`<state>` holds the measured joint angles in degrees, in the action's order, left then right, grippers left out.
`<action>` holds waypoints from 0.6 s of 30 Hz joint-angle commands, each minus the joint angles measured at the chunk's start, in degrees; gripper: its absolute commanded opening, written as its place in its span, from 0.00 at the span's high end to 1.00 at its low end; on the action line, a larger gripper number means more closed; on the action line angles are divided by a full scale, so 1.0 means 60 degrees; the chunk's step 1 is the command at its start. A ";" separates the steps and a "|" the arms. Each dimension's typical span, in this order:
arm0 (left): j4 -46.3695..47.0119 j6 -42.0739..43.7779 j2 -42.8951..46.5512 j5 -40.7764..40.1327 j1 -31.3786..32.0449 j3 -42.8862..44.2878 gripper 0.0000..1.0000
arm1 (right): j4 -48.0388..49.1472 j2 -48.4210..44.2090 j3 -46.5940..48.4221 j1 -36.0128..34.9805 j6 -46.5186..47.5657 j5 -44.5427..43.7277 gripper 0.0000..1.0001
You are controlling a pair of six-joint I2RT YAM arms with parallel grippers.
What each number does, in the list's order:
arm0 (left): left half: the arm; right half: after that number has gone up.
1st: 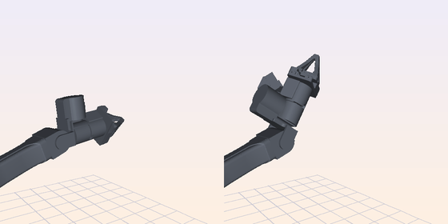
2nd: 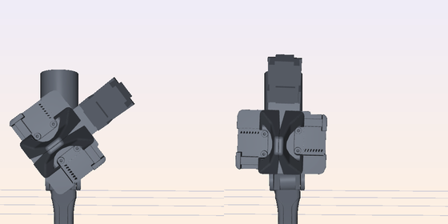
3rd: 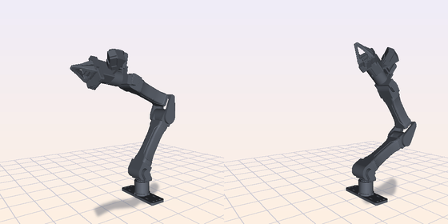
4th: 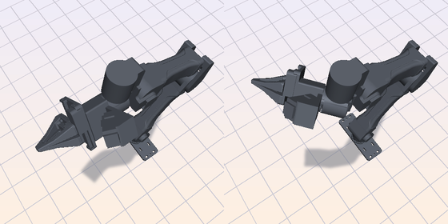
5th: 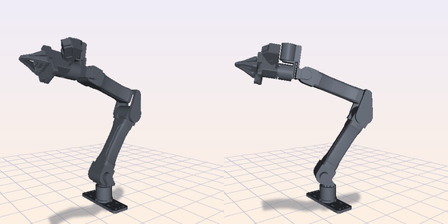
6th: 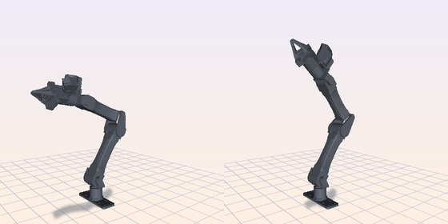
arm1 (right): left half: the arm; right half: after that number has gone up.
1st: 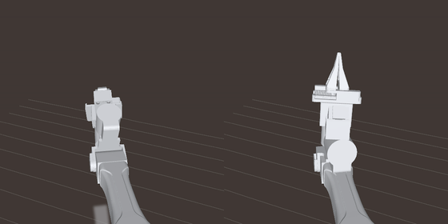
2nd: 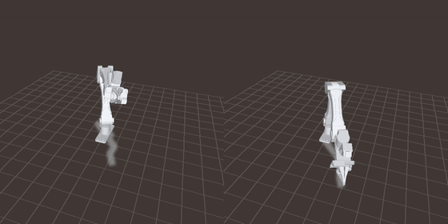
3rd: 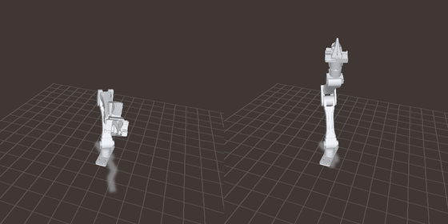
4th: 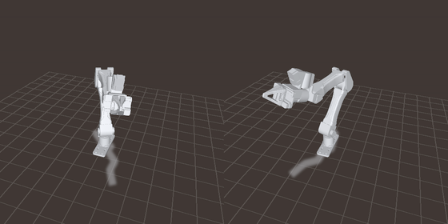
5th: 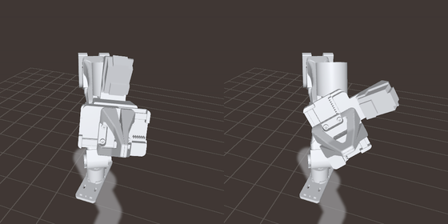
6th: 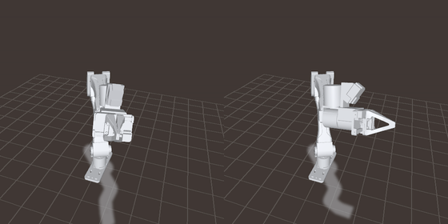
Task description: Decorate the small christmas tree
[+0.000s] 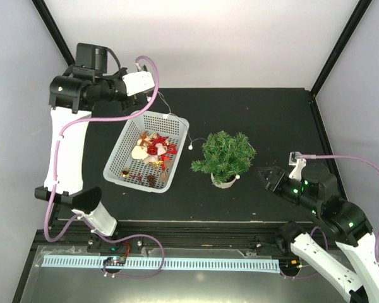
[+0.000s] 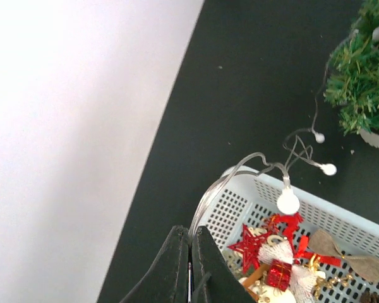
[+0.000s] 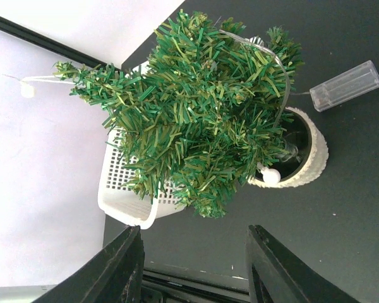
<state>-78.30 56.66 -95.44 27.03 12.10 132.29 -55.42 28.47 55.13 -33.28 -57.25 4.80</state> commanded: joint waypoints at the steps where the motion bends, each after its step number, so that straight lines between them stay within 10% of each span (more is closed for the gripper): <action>1: -0.0513 -0.0411 0.0450 0.0207 0.0050 0.0591 0.98 | 0.0185 -0.0273 -0.0118 0.0053 0.0196 0.0184 0.54; 18: 0.1419 -0.1618 0.2076 -0.0339 0.0992 0.1352 0.98 | 0.0364 -0.0197 -0.0125 0.0048 0.0653 0.0569 0.54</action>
<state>-75.53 50.13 -85.97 27.00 17.06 136.66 -55.11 27.59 54.72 -33.28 -54.28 6.87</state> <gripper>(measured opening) 0.022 0.460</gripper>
